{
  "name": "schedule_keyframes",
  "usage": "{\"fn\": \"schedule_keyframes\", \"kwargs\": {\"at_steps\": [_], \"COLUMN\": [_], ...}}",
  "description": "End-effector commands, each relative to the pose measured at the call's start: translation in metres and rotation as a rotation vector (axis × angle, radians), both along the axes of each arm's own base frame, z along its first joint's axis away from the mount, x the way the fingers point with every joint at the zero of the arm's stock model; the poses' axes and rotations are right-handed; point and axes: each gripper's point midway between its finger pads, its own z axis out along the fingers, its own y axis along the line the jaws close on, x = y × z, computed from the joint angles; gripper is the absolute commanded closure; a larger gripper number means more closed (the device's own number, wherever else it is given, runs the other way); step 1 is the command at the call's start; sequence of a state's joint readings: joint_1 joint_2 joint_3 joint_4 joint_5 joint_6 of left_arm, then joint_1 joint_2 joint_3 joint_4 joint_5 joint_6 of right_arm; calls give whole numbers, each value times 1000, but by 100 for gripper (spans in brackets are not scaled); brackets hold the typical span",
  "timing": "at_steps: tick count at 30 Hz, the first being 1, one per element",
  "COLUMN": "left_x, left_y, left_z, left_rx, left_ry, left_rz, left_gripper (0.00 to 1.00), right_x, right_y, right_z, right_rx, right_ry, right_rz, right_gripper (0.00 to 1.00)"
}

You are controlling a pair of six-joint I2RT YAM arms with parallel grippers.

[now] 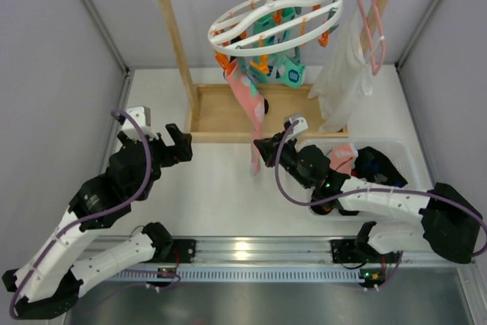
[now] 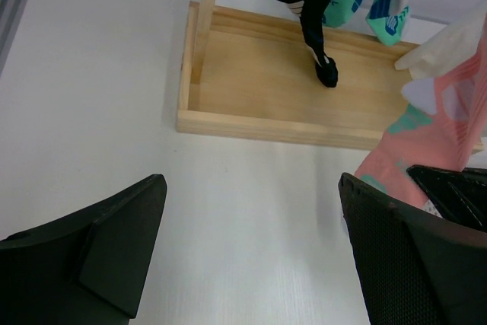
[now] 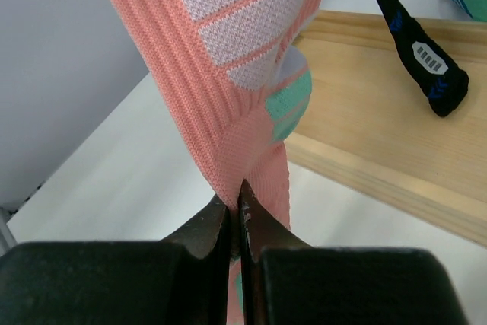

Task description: Remove the socks clipped to the hanger

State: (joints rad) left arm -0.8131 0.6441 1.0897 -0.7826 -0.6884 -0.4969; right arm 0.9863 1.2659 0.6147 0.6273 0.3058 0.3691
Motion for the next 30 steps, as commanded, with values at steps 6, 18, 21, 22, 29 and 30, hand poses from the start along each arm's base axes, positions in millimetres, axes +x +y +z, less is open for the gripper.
{"fn": "schedule_keyframes", "kwargs": {"at_steps": [6, 18, 21, 22, 29, 30], "left_x": [18, 53, 66, 69, 88, 91], "left_y": [-66, -107, -125, -131, -163, -166], "left_z": [48, 132, 149, 153, 156, 153], "left_rx": [-124, -236, -251, -257, -288, -287], "left_ry": [3, -112, -158, -172, -190, -186], "left_rz": [-181, -199, -231, -248, -296, -294], "left_gripper": [2, 2, 2, 2, 3, 4], "right_x": [-38, -53, -62, -64, -77, -79], "right_y": [-15, -28, -23, -22, -19, -19], "right_z": [23, 16, 20, 21, 28, 29], "right_rx": [49, 82, 105, 110, 155, 159], "right_ry": [-2, 26, 20, 19, 28, 29], "right_rz": [111, 135, 189, 202, 271, 276], "right_gripper": [100, 100, 100, 100, 100, 100]}}
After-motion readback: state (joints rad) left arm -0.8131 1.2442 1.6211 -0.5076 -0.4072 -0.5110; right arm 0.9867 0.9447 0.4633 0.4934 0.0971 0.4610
